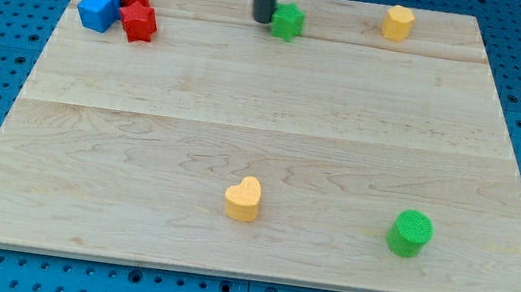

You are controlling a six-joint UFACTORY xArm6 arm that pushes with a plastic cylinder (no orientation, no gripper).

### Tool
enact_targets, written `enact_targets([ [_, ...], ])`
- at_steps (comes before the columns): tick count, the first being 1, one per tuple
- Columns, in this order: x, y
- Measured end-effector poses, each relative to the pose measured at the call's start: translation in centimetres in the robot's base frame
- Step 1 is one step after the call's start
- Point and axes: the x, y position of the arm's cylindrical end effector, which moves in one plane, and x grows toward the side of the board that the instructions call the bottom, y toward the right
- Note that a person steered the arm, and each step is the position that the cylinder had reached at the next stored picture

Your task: Move the green circle into the green star

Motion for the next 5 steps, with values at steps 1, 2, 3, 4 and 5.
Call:
enact_targets([
  [1, 0.3, 3.9],
  [2, 0.3, 9.0],
  [3, 2.8, 11.5],
  [4, 10.5, 12.5],
  [5, 18.4, 16.6],
])
